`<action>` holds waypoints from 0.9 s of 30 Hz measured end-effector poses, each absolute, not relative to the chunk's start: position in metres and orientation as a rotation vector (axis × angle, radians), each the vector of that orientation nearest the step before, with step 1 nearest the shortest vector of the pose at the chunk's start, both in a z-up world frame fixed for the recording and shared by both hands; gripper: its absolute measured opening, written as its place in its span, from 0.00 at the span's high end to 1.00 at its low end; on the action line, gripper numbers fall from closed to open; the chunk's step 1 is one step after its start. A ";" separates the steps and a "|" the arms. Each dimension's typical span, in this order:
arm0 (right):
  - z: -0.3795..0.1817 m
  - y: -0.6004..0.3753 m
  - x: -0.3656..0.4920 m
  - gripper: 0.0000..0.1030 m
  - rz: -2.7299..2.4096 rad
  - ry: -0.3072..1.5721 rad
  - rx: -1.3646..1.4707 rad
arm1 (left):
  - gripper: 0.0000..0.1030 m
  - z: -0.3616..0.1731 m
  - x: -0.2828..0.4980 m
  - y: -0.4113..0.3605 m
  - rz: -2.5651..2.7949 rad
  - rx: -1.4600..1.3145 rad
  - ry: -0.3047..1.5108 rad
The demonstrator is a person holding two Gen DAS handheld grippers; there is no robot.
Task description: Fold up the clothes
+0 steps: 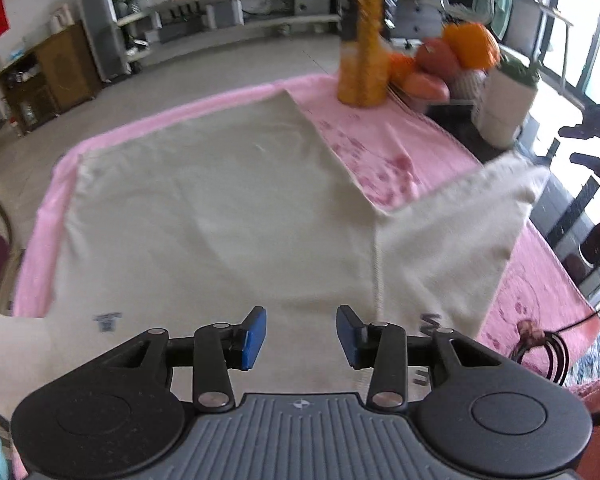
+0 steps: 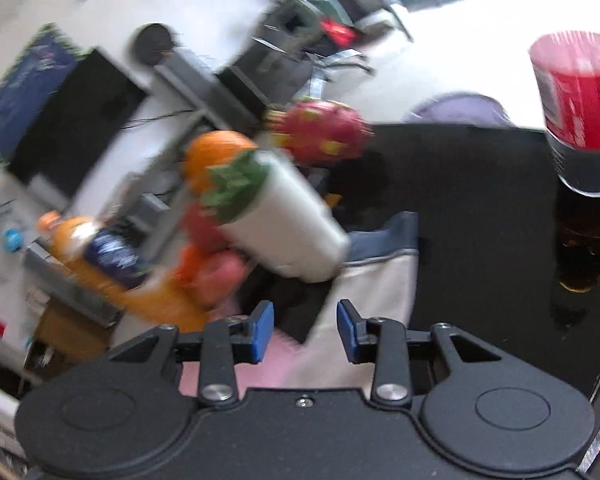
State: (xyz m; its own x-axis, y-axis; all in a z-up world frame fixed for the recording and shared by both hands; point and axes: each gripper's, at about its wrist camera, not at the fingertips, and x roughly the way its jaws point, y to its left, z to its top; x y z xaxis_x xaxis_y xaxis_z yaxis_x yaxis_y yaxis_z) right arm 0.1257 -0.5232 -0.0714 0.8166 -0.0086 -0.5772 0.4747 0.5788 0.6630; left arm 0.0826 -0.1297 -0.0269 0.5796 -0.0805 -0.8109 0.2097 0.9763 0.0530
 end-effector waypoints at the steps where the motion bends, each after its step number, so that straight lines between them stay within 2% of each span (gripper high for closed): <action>1: -0.078 -0.534 0.130 0.76 -0.329 0.564 0.933 | 0.60 -0.032 0.084 -0.134 -0.176 0.154 0.949; 2: -0.085 -0.544 0.134 0.80 -0.358 0.565 0.947 | 0.60 -0.037 0.085 -0.136 -0.180 0.158 0.958; 9: -0.117 -0.577 0.159 0.79 -0.453 0.599 0.939 | 0.60 -0.055 0.094 -0.140 -0.165 0.158 1.004; 15: -0.133 -0.594 0.176 0.73 -0.503 0.587 0.936 | 0.60 -0.058 0.096 -0.145 -0.172 0.157 1.009; 21: -0.147 -0.606 0.187 0.72 -0.513 0.587 0.950 | 0.60 -0.062 0.099 -0.150 -0.179 0.158 1.017; 22: -0.150 -0.608 0.188 0.74 -0.513 0.589 0.953 | 0.60 -0.062 0.099 -0.151 -0.178 0.156 1.017; 25: -0.151 -0.611 0.185 0.95 -0.479 0.564 0.978 | 0.60 -0.061 0.098 -0.150 -0.176 0.152 1.014; 27: -0.140 -0.609 0.177 0.95 -0.480 0.509 0.971 | 0.60 -0.057 0.095 -0.149 -0.177 0.147 1.004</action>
State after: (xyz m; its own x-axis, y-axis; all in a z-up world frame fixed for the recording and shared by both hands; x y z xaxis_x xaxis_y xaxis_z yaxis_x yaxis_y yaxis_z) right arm 0.1770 -0.6086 -0.1403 0.7830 -0.1545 -0.6026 0.5926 0.4797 0.6471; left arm 0.0951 -0.1489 -0.0572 0.5251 -0.0794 -0.8473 0.2147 0.9758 0.0416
